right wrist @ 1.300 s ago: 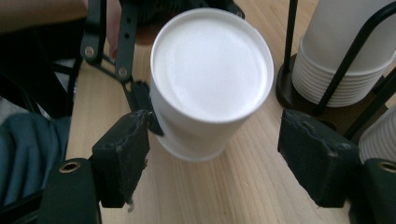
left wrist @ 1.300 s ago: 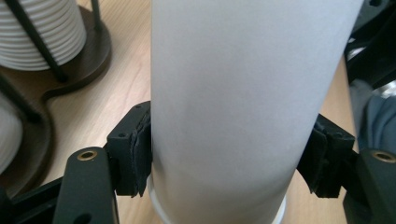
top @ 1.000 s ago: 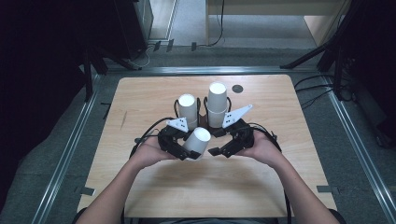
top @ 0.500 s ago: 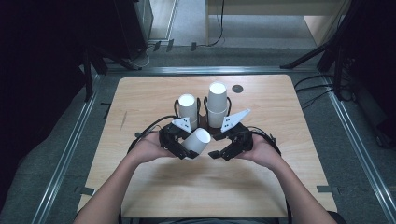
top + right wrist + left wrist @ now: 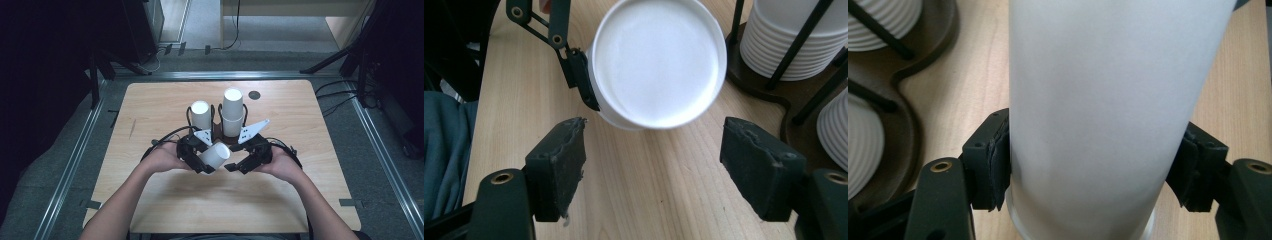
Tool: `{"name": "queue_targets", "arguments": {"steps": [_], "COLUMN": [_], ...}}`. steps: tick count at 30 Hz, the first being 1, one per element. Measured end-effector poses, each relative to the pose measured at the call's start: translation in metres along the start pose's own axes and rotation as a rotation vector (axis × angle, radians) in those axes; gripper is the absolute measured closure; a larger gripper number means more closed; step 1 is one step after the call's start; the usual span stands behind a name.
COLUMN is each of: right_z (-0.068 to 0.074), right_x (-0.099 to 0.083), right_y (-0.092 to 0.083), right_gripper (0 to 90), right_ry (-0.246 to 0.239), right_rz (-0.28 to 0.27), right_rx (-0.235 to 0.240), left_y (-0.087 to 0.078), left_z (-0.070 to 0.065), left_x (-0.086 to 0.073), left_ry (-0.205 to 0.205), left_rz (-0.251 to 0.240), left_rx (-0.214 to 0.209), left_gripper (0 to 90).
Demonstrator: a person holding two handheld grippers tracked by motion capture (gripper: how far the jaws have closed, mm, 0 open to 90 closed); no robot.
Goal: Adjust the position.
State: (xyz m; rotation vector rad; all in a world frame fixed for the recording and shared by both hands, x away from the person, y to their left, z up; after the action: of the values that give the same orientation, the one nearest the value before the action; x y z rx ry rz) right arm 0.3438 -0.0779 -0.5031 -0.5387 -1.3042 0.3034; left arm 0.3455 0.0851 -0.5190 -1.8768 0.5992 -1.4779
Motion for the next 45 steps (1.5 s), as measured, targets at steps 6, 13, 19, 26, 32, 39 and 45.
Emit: {"name": "queue_targets", "arguments": {"steps": [6, 13, 19, 26, 32, 39, 45], "right_z": [0.002, 0.009, 0.012, 0.014, 0.01, 0.007, 0.008], "right_x": [0.001, 0.004, 0.003, 0.005, 0.006, 0.008, 0.014], "right_y": [0.002, 0.011, 0.015, 0.012, 0.006, -0.003, -0.009], "right_gripper": [26.5, 26.7, 33.7, 34.2, 33.9, 33.7, 33.7], "right_ry": [-0.004, -0.026, -0.044, -0.045, -0.026, -0.005, 0.004], "right_rz": [-0.001, 0.028, 0.057, 0.067, 0.051, 0.014, -0.037], "right_rx": [0.014, 0.051, 0.074, 0.083, 0.061, 0.054, 0.061], "left_y": [0.009, 0.017, 0.02, 0.018, 0.012, 0.006, 0.005], "left_z": [-0.004, -0.013, -0.016, -0.02, -0.016, -0.012, -0.01], "left_x": [0.002, 0.003, 0.003, 0.002, 0.004, 0.005, 0.006], "left_ry": [0.021, 0.052, 0.081, 0.067, 0.019, -0.005, -0.033], "left_rz": [0.021, 0.033, 0.033, -0.022, -0.094, -0.167, -0.226], "left_rx": [-0.03, -0.065, -0.075, -0.067, -0.044, -0.017, -0.017], "left_gripper": [29.7, 29.2, 28.7, 25.8, 13.6, 12.6, 10.1]}}
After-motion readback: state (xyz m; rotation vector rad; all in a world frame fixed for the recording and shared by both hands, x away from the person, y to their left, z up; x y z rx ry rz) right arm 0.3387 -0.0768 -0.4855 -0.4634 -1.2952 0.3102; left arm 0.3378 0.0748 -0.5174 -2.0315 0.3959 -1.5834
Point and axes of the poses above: each handheld gripper's, and its own axes: y roughly forward along the jaws, x roughly out of its top, z roughly to its left, the point moved 5 cm from there along y, roughly forward along the jaws, and after that the axes turned 10 degrees about -z, right-handed, at the moved point
